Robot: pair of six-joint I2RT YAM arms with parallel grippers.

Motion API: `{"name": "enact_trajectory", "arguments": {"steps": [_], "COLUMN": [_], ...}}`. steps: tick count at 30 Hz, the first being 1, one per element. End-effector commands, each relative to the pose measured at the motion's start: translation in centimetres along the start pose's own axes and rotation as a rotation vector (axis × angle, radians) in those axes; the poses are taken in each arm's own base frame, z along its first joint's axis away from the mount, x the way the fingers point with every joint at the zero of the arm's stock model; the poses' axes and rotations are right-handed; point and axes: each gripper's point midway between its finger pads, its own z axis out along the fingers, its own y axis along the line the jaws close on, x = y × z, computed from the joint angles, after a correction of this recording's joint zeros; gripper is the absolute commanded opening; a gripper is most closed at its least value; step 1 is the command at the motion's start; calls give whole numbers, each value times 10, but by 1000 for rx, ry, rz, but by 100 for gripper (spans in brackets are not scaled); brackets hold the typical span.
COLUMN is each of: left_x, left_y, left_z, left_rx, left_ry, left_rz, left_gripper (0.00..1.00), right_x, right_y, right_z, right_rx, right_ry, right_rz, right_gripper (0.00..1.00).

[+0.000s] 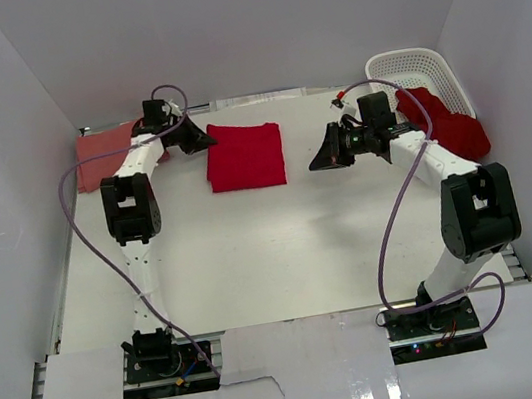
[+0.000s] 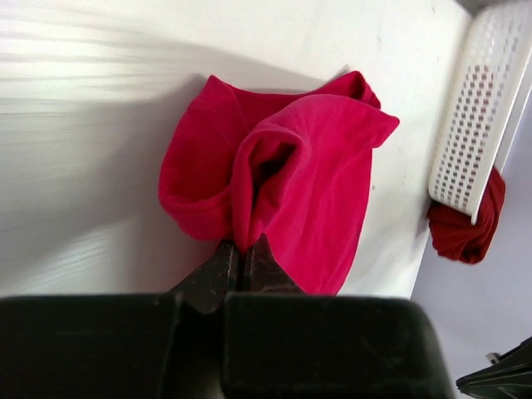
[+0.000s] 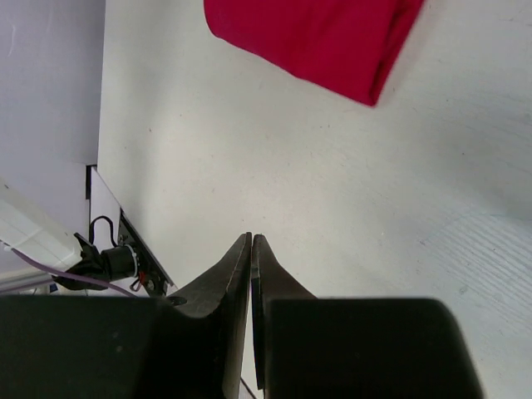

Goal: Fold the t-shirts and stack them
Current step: Put the neatly folded tshirt into the corner of the board with the left arm

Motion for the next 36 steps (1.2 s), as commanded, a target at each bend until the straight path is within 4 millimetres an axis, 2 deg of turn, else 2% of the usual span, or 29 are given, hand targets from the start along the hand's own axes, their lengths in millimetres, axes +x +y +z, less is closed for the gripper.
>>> {"name": "enact_trajectory", "arguments": {"steps": [1, 2, 3, 4, 6, 9, 12, 17, 19, 20, 23, 26, 27, 29, 30, 32, 35, 36], "left_x": [-46, -57, -67, -82, -104, -127, -138, -143, -149, -152, -171, -181, -189, -192, -201, -207, -218, -220], "left_y": [-30, -36, -33, -21, -19, -24, -32, -46, -43, -41, -12, 4, 10, 18, 19, 22, 35, 43], "left_z": [-63, -75, -85, -100, -120, -145, -164, -194, -207, -211, -237, -248, -259, -267, -280, -292, -301, -296], "left_rx": [13, 18, 17, 7, 29, 82, 141, 218, 255, 253, 231, 246, 253, 273, 293, 296, 257, 255], "left_ry": [-112, -144, -170, -205, -253, -298, -329, -345, -344, -355, -415, -437, -469, -485, -526, -562, -619, -624], "left_rz": [18, 33, 38, 30, 50, 82, 97, 80, 64, 59, 12, -9, -15, -30, -18, -8, -10, -15], "left_gripper": [0, 0, 0, 0, 0, 0, 0, 0, 0, 0, 0, 0, 0, 0, 0, 0, 0, 0], "right_x": [1, 0, 2, 5, 6, 10, 13, 19, 21, 21, 22, 23, 24, 25, 26, 26, 29, 29], "right_y": [13, 15, 15, 14, 16, 17, 14, 7, 6, 6, 7, 7, 6, 6, 5, 5, 3, 3], "right_z": [-9, -10, -11, -11, -14, -15, -15, -10, -8, -8, -8, -8, -8, -6, -6, -5, -3, -3], "right_rx": [-31, -33, -34, -34, -37, -41, -37, -33, -32, -33, -34, -34, -32, -33, -31, -33, -32, -33], "right_ry": [-11, -16, -14, -10, -14, -16, -14, 3, 6, 7, 10, 13, 14, 20, 21, 24, 32, 33], "right_rz": [-33, -40, -40, -36, -44, -43, -38, -25, -21, -19, -23, -25, -24, -25, -24, -26, -23, -24], "right_gripper": [8, 8, 8, 8, 8, 8, 8, 8, 8, 8, 8, 8, 8, 8, 8, 8, 8, 8]}}
